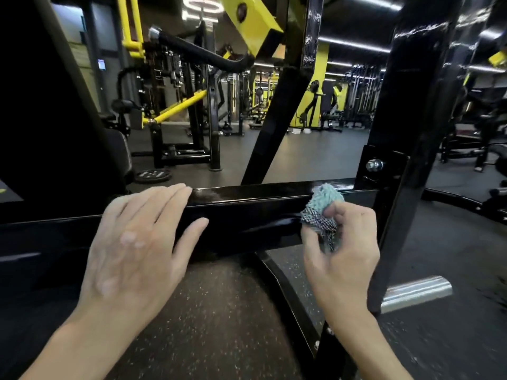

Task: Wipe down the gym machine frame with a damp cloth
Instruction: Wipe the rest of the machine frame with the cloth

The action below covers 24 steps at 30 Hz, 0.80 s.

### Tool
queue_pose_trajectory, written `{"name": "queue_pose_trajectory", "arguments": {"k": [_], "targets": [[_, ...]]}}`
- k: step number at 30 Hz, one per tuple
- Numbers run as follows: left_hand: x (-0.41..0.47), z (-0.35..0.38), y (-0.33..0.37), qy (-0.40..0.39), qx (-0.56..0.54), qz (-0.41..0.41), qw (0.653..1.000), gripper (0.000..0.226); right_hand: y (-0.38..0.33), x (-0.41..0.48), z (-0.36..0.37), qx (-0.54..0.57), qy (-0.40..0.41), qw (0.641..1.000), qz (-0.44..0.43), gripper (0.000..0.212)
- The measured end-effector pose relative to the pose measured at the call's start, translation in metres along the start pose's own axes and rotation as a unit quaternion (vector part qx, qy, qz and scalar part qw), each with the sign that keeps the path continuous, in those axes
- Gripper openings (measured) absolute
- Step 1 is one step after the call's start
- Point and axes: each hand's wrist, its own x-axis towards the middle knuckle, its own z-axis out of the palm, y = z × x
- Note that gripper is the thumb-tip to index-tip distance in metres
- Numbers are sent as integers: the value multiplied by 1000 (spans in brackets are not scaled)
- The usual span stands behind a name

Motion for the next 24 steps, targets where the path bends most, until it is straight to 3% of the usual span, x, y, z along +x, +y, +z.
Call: {"name": "queue_pose_trajectory", "arguments": {"k": [3,6,11,14,19,24], "targets": [[0,2,-1,7,0,1,1000,48,-8,-4,-2,40,-21,998,39,25],[0,1,-1,5,-14,-2,1000,49,-9,0,-3,31,3,998,61,16],[0,-1,-4,-2,-27,2,1000,50,-4,0,-2,76,42,986,145,39],[0,-2,-5,-10,-22,7,1000,50,1,-5,1,2,81,992,93,29],[-4,3,0,-9,5,3,1000,49,-3,-21,22,-5,122,992,42,25],[-11,3,10,-16,36,-26,999,52,-23,-44,36,-31,44,994,-90,23]]}}
